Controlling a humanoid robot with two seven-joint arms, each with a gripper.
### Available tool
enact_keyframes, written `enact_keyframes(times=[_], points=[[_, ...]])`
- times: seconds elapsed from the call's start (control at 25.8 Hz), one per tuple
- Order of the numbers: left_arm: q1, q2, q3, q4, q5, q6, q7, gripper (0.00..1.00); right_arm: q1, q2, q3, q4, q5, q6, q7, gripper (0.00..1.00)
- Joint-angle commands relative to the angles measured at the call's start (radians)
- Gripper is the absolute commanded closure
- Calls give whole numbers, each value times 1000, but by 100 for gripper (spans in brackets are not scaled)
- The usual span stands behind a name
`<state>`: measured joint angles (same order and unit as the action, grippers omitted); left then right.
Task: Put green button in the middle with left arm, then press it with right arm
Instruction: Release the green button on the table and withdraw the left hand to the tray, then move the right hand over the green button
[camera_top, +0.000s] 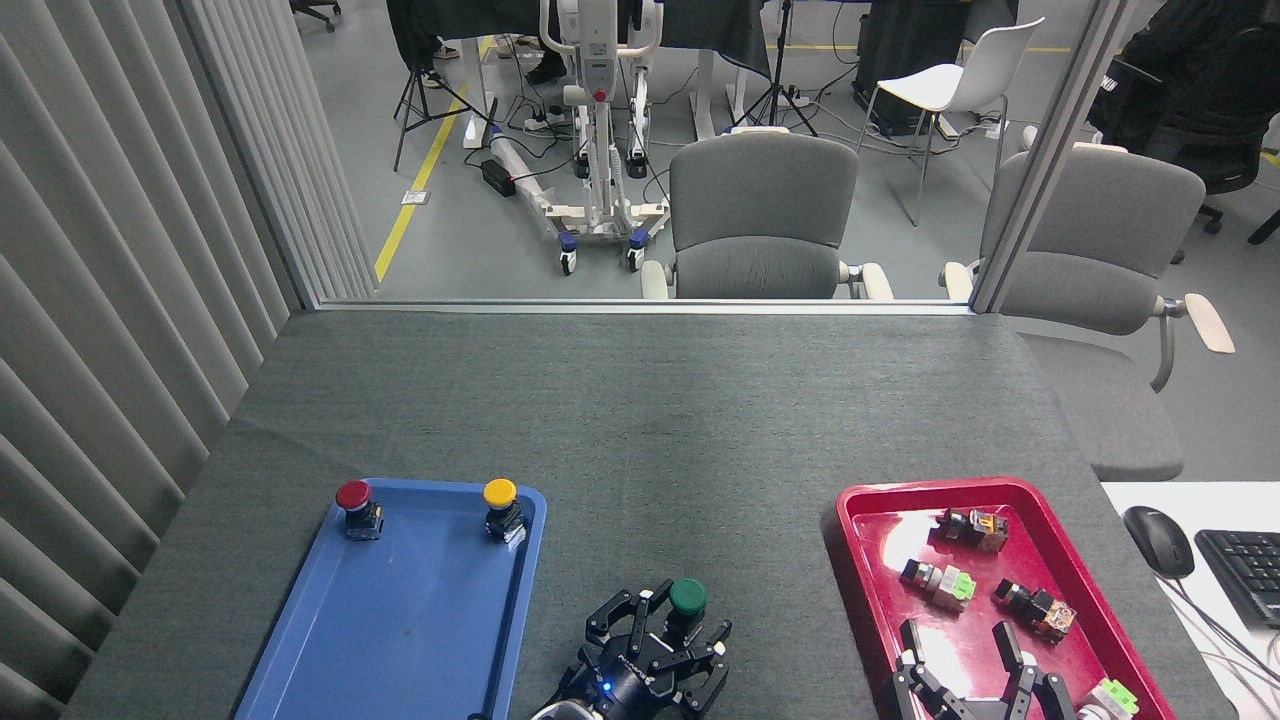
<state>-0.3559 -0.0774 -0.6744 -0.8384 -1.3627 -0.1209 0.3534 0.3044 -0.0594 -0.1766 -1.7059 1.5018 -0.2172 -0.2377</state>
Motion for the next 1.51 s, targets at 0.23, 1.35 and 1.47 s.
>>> enact_keyframes(times=[0.23,1.35,1.47], points=[[242,205,239,-476,1,47,-11,1,-37,4,83,28,3,-1,1,75],[394,153,717,-642,-53,33,-237,0,-249,61,382,330,101,164,55,96],[394,153,723,-643,-49,33,-235,0,-255,61,385,351,103,164,57,96]])
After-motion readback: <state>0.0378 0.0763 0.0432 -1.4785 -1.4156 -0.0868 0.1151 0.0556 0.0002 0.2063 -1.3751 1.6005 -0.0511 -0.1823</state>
